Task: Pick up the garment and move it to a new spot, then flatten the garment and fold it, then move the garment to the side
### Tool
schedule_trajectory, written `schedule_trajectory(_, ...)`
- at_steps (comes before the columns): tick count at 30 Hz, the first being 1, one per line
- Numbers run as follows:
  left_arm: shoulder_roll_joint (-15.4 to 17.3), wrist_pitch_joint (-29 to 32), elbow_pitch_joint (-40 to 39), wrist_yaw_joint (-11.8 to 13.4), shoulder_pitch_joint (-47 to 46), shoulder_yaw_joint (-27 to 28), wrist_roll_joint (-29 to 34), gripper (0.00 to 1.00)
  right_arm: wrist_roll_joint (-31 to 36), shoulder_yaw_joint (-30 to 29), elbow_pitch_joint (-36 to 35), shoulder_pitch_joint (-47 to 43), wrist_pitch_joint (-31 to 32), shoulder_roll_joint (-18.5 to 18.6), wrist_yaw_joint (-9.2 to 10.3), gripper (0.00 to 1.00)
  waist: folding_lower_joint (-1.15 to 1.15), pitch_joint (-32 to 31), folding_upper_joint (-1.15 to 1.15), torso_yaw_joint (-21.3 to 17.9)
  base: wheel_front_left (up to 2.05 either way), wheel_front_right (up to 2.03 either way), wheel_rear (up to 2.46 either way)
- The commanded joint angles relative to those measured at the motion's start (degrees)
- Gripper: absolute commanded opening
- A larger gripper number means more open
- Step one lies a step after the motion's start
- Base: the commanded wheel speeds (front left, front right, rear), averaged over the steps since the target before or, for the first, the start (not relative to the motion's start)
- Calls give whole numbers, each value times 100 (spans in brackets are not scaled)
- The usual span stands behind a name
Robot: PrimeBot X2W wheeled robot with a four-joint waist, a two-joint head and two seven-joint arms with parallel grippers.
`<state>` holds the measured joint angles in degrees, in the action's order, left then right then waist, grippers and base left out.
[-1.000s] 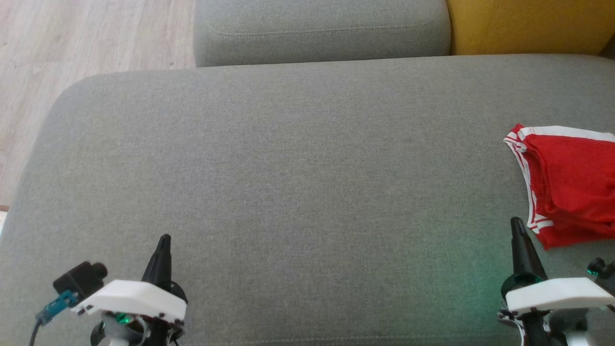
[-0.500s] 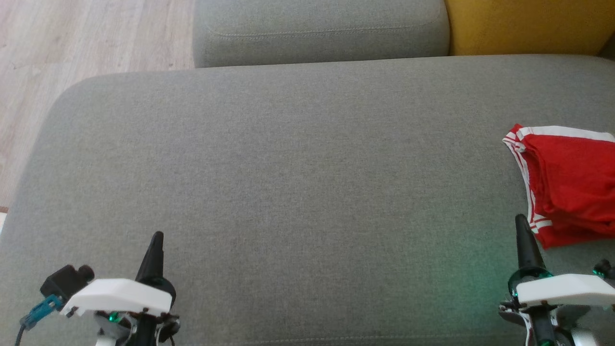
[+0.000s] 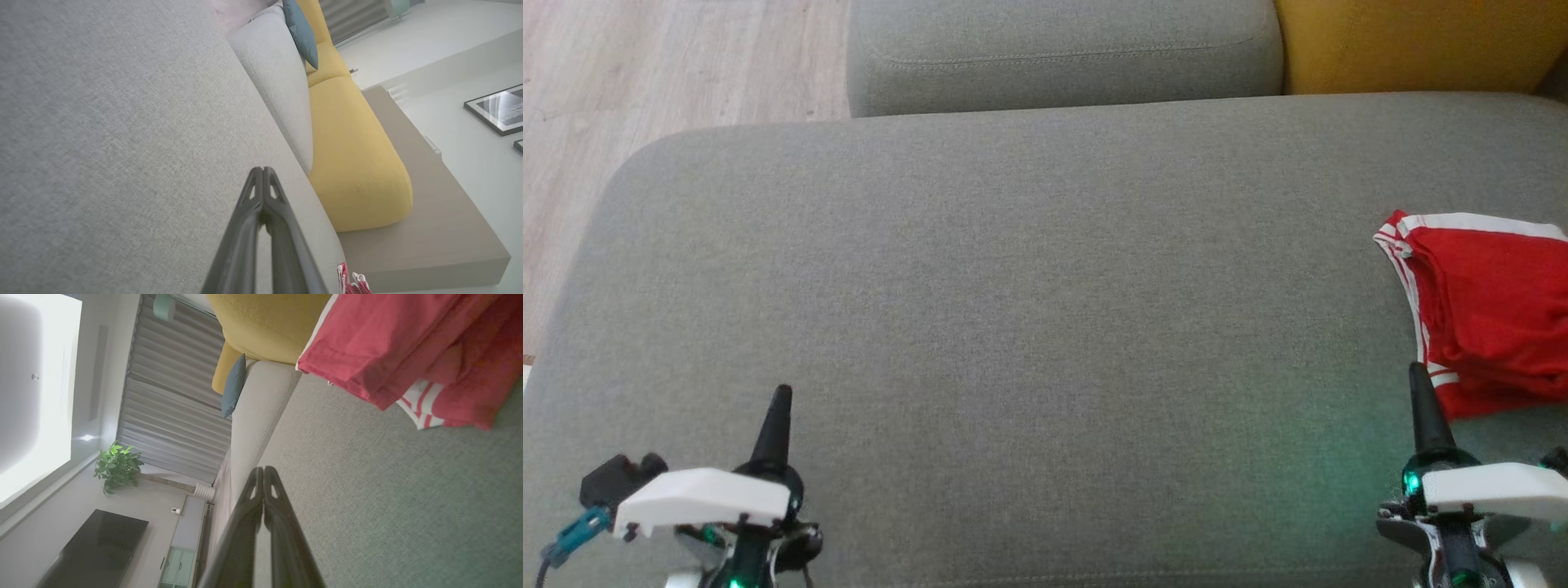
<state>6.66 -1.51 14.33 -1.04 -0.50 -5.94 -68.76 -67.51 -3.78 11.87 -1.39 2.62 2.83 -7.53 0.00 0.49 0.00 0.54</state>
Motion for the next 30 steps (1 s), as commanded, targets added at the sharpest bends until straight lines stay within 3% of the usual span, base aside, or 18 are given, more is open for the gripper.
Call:
schedule_trajectory(1,24,70,-167,-72,-361,267,-195,0,-228,63,-149,360,27,134,3,0,0,-2,0,-3,0,0,0)
schedule_trajectory(30,-183,516,-67,-510,-508,877,-1952,0,-2054,-58,122,652,192,134,4,0,0,-24,0,-42,0,0,0)
